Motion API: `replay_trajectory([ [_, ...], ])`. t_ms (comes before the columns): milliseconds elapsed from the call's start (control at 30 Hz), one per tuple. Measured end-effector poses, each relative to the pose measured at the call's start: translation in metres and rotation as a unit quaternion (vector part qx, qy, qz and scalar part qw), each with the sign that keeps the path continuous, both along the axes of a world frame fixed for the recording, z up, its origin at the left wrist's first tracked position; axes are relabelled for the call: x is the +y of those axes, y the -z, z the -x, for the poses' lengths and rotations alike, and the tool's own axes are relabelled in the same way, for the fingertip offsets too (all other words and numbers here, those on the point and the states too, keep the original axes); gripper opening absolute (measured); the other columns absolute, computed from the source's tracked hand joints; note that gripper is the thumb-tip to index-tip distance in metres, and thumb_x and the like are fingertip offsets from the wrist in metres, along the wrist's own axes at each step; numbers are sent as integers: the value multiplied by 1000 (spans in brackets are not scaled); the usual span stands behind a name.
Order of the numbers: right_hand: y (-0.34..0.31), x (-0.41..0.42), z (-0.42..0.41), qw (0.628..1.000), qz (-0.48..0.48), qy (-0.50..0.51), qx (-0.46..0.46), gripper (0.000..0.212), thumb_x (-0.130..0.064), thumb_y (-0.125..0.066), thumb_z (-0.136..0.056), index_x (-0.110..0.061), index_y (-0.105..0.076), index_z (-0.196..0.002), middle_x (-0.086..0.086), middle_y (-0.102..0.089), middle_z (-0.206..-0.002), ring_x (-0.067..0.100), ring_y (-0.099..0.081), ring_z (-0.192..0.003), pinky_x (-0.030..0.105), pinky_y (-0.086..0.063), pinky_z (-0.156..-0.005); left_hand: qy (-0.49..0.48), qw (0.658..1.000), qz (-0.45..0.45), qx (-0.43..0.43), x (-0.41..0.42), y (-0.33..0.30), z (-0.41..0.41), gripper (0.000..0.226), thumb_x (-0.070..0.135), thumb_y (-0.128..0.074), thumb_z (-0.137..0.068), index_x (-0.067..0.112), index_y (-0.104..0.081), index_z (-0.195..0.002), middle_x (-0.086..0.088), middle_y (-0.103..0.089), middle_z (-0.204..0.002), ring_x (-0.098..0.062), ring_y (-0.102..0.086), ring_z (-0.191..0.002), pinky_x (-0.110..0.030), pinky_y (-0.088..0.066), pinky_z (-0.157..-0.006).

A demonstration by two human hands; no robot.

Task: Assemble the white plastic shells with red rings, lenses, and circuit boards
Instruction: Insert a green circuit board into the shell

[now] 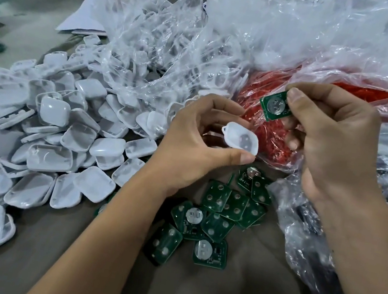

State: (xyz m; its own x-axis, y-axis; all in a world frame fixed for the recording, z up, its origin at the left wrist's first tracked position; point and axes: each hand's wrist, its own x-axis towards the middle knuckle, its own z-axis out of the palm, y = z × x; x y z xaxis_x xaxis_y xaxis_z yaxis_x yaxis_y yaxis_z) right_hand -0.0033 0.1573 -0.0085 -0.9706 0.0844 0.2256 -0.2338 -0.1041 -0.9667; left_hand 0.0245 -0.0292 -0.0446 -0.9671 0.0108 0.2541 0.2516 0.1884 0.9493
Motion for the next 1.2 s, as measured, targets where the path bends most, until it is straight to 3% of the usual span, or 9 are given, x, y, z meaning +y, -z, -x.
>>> replay_trajectory([
  [300,0,2,0,1000,3,-12,-11,6,-9,-75,-94,-13,-76,-89,4,-68,-70,16,-56,-59,25,-41,-45,-7,990,137,-31,-3,-4,-8,55,19,-99,-61,26,-67,-106,12,-76,-100,-2,-70,-97,-24,-50,-82],
  [533,1,3,1,999,-12,-29,-22,6,-7,-75,-94,-12,-76,-90,5,-72,-73,16,-60,-58,22,-43,-45,-6,983,183,-22,-13,-9,-9,52,19,-99,-60,26,-71,-103,10,-74,-99,-6,-69,-96,-18,-51,-80],
  [633,2,0,0,999,-19,-41,-18,5,-5,-74,-94,-9,-75,-91,6,-72,-72,15,-62,-57,22,-44,-44,-25,989,144,-10,-17,-14,-9,42,25,-97,-66,25,-74,-101,11,-76,-100,-7,-71,-96,-26,-57,-82],
  [700,3,-3,-1,999,-25,-47,-9,4,-5,-75,-93,-8,-76,-92,8,-72,-72,17,-64,-57,22,-46,-45,-31,997,66,-7,-16,-17,-9,31,29,-93,-73,21,-76,-97,6,-78,-96,-12,-73,-92,-26,-57,-80],
  [767,4,-5,-1,998,-29,-55,2,3,-5,-75,-93,-8,-77,-92,7,-73,-70,18,-66,-56,23,-48,-47,-15,999,-30,-27,-12,-19,-10,20,25,-89,-79,16,-78,-93,-1,-78,-88,-13,-73,-82,-21,-54,-72],
  [933,6,-12,-4,995,-35,-90,9,3,-3,-74,-93,-4,-76,-95,8,-72,-67,19,-66,-55,24,-52,-49,29,985,-148,-78,1,-19,-10,10,19,-83,-81,10,-78,-83,-14,-73,-78,-21,-67,-67,-23,-53,-59],
  [1200,0,-13,-8,981,3,-180,-68,20,-14,-64,-100,-3,-70,-83,10,-63,-66,12,-52,-50,17,-35,-38,87,974,-190,-88,0,-24,-10,13,24,-76,-80,18,-76,-69,-6,-72,-70,-9,-62,-55,-16,-48,-51],
])
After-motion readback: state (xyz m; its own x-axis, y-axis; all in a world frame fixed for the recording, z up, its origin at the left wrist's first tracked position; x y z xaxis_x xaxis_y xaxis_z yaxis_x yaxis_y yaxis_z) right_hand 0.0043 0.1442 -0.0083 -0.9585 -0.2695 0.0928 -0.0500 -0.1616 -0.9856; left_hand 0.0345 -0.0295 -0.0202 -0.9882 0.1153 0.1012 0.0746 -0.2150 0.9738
